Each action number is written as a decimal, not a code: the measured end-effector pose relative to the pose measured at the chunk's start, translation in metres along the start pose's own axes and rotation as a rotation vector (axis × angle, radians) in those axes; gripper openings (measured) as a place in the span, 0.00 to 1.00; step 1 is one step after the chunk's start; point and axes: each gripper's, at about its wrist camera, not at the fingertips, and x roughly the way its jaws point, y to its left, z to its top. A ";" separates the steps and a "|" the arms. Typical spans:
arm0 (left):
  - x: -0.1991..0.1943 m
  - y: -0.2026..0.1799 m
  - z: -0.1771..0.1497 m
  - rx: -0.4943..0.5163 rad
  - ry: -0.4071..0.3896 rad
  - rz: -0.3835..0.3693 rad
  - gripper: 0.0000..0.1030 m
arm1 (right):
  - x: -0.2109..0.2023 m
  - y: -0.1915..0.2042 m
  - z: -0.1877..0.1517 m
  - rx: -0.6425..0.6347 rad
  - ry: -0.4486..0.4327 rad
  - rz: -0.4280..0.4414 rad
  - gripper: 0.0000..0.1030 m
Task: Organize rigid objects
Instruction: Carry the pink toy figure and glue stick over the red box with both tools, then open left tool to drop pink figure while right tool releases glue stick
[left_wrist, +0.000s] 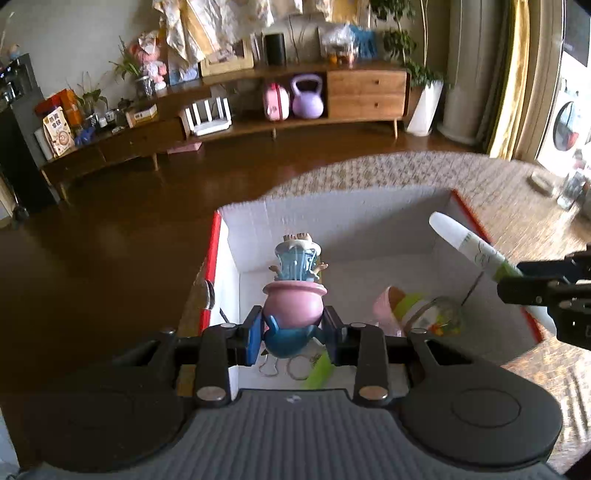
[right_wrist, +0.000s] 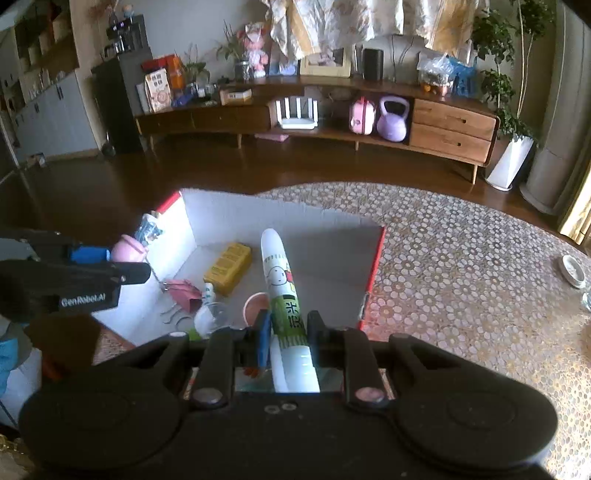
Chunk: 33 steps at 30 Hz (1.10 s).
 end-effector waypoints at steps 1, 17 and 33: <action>0.007 -0.001 0.000 0.000 0.011 0.001 0.32 | 0.006 0.000 0.000 -0.002 0.012 -0.005 0.20; 0.083 -0.017 -0.001 0.070 0.200 -0.016 0.32 | 0.056 0.023 -0.005 -0.131 0.134 -0.047 0.20; 0.094 -0.023 0.000 0.090 0.260 0.009 0.36 | 0.058 0.022 -0.008 -0.129 0.172 0.004 0.21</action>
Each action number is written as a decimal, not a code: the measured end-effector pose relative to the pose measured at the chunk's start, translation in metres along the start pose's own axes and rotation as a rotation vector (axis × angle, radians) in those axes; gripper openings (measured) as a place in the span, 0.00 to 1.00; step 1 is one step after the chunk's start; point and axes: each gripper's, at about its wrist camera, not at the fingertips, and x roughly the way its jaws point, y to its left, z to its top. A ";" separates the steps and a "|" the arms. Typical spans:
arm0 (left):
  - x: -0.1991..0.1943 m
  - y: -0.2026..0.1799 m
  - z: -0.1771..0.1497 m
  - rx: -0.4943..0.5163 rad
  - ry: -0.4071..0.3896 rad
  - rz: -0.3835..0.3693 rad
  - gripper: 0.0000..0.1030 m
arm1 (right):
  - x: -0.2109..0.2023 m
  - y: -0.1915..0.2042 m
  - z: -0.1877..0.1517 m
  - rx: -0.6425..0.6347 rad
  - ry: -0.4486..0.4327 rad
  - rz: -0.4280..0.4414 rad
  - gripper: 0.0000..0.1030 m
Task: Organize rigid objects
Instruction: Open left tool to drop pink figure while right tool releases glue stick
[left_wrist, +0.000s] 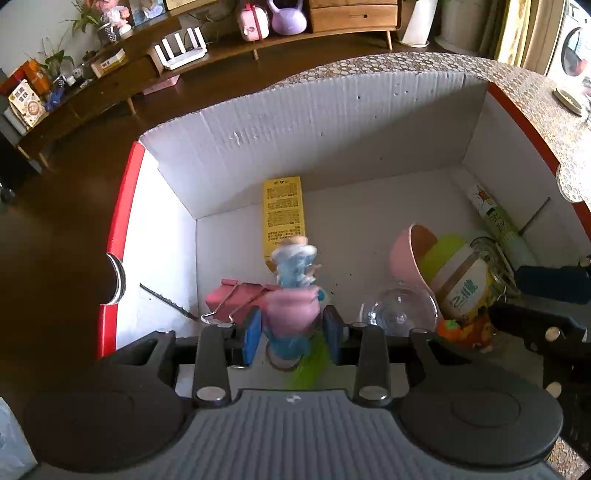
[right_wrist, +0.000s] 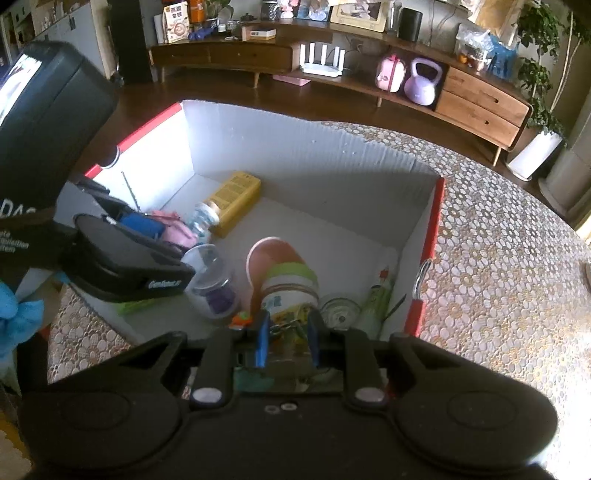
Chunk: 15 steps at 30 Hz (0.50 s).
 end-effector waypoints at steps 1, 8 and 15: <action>-0.001 0.000 0.000 -0.006 -0.004 -0.007 0.37 | -0.001 -0.001 -0.001 0.004 0.000 0.002 0.21; -0.014 0.000 -0.003 -0.015 -0.046 -0.005 0.52 | -0.010 -0.006 -0.003 0.027 -0.018 0.026 0.21; -0.037 0.003 -0.012 -0.041 -0.097 -0.005 0.52 | -0.021 -0.008 -0.007 0.039 -0.045 0.050 0.21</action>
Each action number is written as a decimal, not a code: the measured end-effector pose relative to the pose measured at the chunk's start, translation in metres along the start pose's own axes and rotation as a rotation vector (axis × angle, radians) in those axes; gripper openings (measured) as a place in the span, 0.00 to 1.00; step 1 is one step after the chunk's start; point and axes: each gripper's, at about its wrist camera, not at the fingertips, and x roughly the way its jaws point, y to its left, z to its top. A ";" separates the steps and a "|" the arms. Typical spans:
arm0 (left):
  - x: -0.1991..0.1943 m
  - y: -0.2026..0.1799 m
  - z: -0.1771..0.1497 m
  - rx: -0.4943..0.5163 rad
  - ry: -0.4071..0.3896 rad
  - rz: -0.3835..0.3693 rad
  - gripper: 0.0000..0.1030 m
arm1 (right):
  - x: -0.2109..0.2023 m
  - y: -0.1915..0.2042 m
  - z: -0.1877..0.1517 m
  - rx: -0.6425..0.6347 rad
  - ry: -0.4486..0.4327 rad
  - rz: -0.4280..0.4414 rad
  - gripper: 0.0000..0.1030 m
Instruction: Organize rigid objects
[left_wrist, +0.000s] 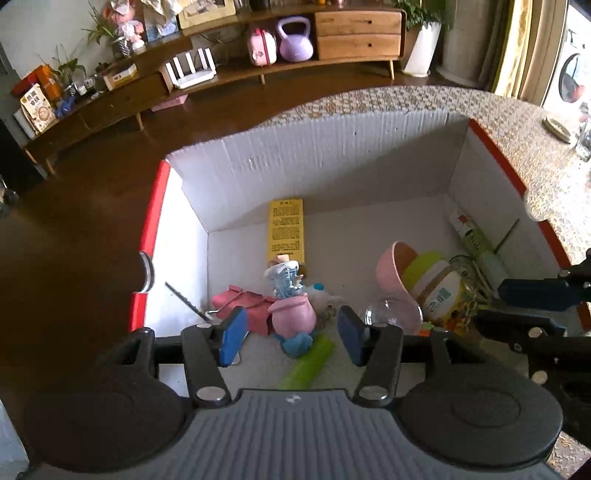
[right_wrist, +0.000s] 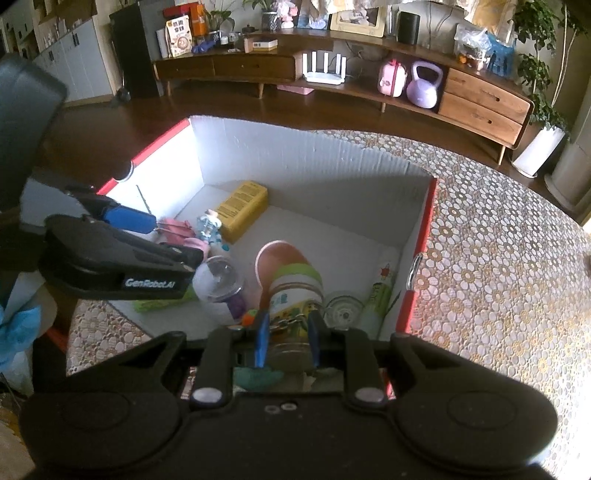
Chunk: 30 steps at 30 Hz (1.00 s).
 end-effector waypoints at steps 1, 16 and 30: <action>-0.005 0.000 -0.002 -0.001 -0.010 0.001 0.52 | -0.003 0.000 -0.001 0.002 -0.007 0.007 0.21; -0.069 -0.003 -0.028 -0.032 -0.175 0.012 0.69 | -0.033 -0.001 -0.011 0.029 -0.088 0.112 0.22; -0.118 -0.014 -0.053 -0.120 -0.297 -0.027 0.78 | -0.074 0.002 -0.033 -0.003 -0.224 0.219 0.24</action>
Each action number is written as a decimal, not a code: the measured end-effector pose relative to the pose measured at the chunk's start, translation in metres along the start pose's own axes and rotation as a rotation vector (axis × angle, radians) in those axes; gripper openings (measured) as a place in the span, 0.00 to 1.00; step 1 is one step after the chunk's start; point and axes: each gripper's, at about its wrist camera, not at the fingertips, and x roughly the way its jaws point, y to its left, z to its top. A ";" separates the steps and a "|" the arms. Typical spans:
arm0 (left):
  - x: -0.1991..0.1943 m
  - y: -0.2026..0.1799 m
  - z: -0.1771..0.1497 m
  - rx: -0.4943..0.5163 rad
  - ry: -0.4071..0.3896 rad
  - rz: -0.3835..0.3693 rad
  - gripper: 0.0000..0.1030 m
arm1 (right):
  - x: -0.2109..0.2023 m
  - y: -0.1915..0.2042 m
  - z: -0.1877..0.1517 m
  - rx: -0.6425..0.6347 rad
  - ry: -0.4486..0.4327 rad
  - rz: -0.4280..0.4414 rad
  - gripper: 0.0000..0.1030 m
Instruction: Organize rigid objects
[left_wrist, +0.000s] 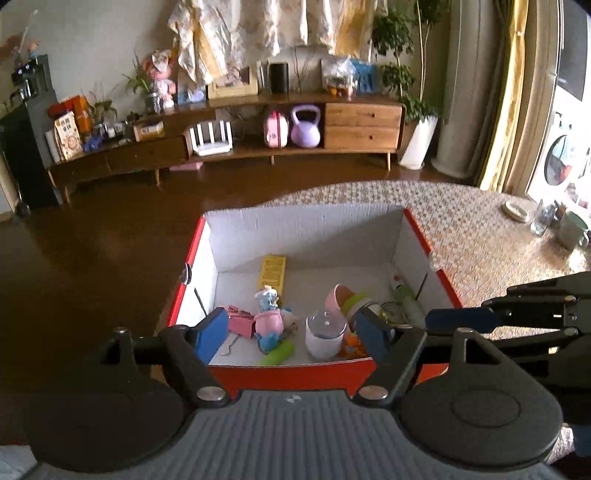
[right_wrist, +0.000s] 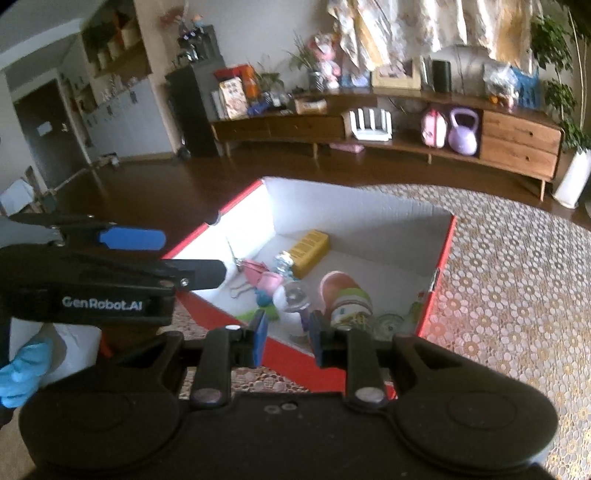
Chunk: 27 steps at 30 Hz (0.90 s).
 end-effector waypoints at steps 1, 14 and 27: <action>-0.004 -0.001 -0.001 0.001 -0.011 0.001 0.79 | -0.004 0.001 -0.001 0.000 -0.010 0.012 0.25; -0.035 0.000 -0.022 -0.060 -0.079 -0.006 0.89 | -0.049 0.005 -0.024 -0.029 -0.177 0.053 0.94; -0.053 -0.014 -0.035 -0.066 -0.107 0.013 0.90 | -0.071 0.014 -0.038 -0.093 -0.270 -0.020 1.00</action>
